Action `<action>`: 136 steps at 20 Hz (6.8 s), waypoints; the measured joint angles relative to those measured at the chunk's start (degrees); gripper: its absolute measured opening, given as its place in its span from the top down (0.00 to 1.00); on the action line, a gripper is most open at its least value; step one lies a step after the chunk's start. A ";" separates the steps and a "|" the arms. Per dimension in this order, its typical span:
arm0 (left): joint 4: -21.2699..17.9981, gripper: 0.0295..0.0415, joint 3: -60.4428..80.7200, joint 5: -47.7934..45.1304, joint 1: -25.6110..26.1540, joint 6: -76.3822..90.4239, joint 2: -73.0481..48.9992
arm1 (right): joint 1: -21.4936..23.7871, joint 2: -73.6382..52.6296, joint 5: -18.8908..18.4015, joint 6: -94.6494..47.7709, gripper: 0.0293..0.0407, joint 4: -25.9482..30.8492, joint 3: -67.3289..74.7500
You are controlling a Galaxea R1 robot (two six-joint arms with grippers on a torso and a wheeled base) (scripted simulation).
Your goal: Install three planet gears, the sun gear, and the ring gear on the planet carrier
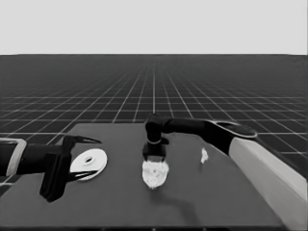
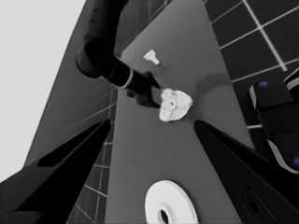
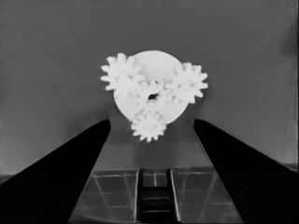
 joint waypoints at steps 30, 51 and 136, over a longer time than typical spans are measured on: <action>-10.37 0.25 -85.40 37.20 25.14 -49.23 37.54 | -21.72 -74.91 20.63 -62.88 0.19 -30.48 75.36; -14.90 0.56 -78.61 45.95 15.32 -51.80 34.04 | -21.72 -74.91 20.63 -62.88 0.19 -30.48 75.36; -4.35 0.28 -77.58 47.69 24.09 -66.12 76.57 | -21.72 -74.91 20.63 -62.88 0.19 -30.48 75.36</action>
